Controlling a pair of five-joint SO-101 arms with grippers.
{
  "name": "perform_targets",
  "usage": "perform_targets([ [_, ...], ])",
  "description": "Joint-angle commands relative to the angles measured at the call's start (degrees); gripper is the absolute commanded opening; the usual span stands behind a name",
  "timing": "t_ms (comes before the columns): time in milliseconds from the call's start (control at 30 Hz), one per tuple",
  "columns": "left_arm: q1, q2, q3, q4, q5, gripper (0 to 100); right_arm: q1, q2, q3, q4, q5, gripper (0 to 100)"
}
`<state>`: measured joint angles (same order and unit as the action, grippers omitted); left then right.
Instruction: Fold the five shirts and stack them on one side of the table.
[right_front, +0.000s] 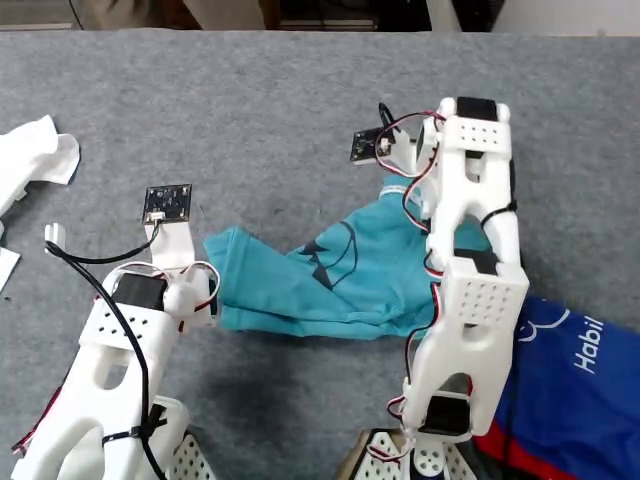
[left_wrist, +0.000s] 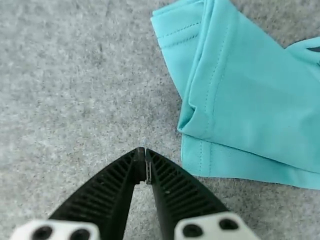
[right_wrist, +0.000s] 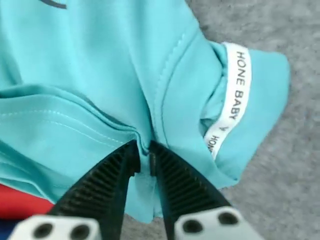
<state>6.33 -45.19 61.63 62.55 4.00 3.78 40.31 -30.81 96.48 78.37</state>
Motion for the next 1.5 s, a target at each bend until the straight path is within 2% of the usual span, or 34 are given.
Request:
perform_targets([
  [0,-0.7,-0.5,-0.3,-0.2,-0.4,2,0.2,-0.7,-3.0,0.3,-2.7,1.5],
  [233,-0.7,-0.5,-0.3,-0.2,-0.4,2,0.3,-2.2,-4.6,0.7,-6.3,1.6],
  [433,-0.7,0.9,-0.4,-0.2,-0.4,2,0.2,-5.8,-4.1,2.5,-6.6,2.7],
  [633,-0.7,8.4,-1.6,-2.1,-0.4,2,-0.1,-7.9,-4.1,4.0,-6.6,13.9],
  [1033,-0.7,14.5,-4.3,-2.5,-0.4,2,-0.2,-7.7,-1.8,4.7,-6.6,10.2],
  [1400,-0.7,14.5,-4.3,-2.5,-0.4,2,0.2,-7.7,4.5,-1.2,-4.3,10.1],
  [1467,-0.7,14.5,-4.3,-2.4,-0.4,2,0.2,-7.7,4.4,-1.3,-4.3,5.9],
])
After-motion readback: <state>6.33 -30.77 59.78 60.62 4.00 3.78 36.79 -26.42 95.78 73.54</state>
